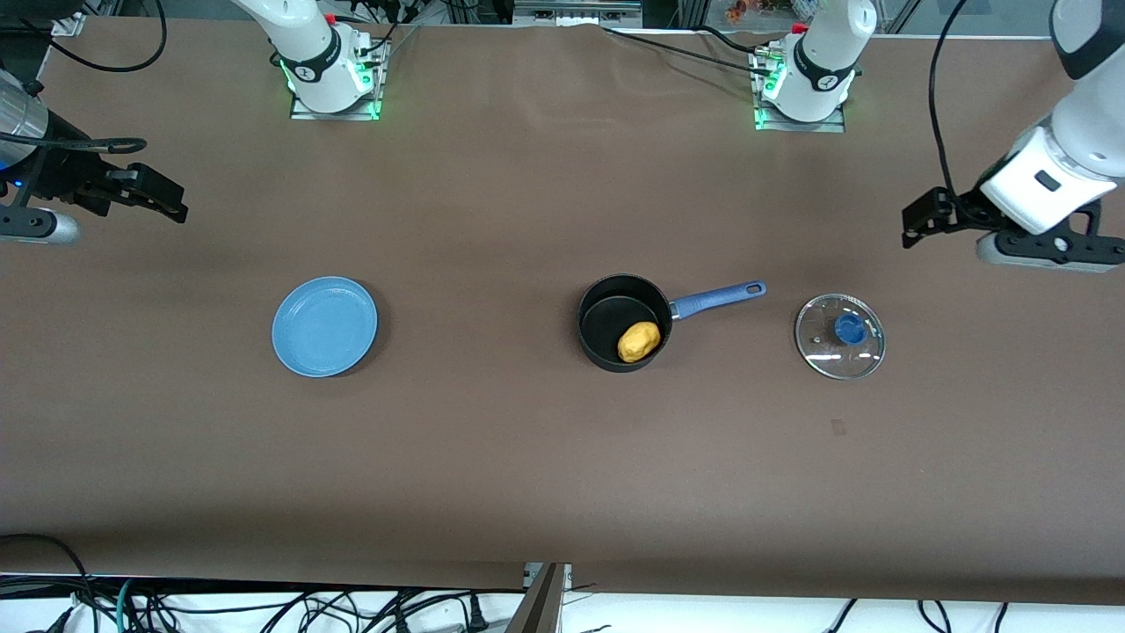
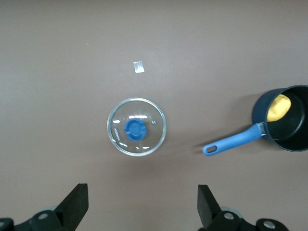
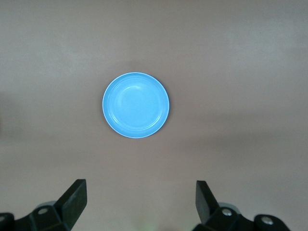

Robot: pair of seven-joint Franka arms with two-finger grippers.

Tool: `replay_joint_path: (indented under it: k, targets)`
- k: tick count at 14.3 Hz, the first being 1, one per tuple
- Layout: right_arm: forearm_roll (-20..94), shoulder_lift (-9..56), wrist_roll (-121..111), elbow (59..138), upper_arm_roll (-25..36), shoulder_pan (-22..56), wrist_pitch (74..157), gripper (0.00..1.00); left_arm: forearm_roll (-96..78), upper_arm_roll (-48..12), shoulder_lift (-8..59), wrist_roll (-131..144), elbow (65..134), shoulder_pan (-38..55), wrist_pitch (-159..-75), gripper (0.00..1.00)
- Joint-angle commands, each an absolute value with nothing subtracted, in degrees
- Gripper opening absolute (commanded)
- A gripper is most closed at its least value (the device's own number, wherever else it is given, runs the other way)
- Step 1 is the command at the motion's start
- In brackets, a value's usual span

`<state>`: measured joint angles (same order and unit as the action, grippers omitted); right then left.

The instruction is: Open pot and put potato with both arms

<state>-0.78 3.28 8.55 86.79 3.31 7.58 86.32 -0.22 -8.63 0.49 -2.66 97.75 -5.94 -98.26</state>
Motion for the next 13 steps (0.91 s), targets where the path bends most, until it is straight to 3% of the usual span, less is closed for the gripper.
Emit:
replay_joint_path:
  k: [1, 13]
  targets:
    - [0.09, 3.34, 7.82, 85.78, 2.99, 6.94, 85.61, 1.00, -1.66, -8.88, 0.09, -10.36, 98.61, -10.27, -99.40, 1.00]
    - [0.09, 3.34, 7.82, 85.69, 2.99, 6.94, 85.69, 1.00, -2.90, -11.43, 1.85, -6.94, 97.82, -10.20, -99.40, 1.00]
